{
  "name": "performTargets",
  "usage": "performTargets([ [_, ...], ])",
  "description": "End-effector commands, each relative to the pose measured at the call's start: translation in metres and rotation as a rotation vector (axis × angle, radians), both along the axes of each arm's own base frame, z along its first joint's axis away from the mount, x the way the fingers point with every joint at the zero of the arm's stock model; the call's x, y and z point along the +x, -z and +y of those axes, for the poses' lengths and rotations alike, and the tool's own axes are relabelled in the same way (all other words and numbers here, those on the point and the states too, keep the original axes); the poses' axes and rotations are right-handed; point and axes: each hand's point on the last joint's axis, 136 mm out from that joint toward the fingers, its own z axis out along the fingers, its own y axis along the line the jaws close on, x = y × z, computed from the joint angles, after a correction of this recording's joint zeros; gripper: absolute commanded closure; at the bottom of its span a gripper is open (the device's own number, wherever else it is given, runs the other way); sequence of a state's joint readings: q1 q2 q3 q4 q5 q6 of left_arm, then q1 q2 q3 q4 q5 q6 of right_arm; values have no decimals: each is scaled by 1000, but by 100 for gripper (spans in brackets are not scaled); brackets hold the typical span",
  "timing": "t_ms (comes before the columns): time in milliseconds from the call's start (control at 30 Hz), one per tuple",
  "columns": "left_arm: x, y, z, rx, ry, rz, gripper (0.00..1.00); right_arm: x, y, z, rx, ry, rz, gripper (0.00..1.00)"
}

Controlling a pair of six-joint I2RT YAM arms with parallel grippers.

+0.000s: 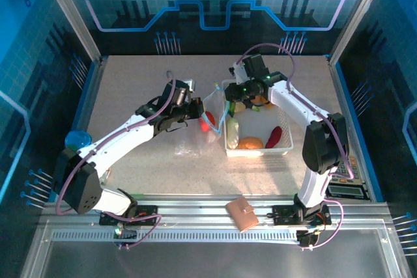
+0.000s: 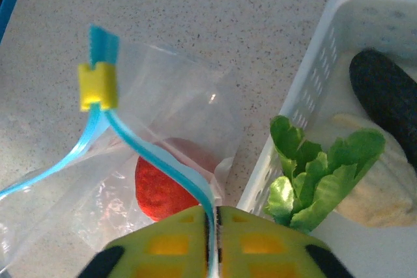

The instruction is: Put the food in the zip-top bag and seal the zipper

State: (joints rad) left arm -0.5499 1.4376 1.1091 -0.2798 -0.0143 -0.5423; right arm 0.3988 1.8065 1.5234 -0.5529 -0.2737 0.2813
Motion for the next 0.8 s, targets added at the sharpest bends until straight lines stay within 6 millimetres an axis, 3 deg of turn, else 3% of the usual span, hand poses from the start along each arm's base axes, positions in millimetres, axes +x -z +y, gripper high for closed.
performTargets([
  [0,7,-9,-2,12,-8,-37,100,-5,-23,-5,34,-4,-55,78],
  [200,8,-7,-1,19,-12,-37,100,-11,-47,-14,69,21,-115,48],
  [333,7,-6,-2,15,-9,-35,100,-10,-50,-36,7,95,-149,38],
  [467,7,-6,-3,11,-2,-37,100,-22,-13,-60,-109,171,-71,37],
  [633,7,0,-4,30,10,-28,100,-53,40,-60,-122,172,45,31],
  [767,8,3,-5,37,15,-23,100,-66,67,-49,-146,142,106,30],
])
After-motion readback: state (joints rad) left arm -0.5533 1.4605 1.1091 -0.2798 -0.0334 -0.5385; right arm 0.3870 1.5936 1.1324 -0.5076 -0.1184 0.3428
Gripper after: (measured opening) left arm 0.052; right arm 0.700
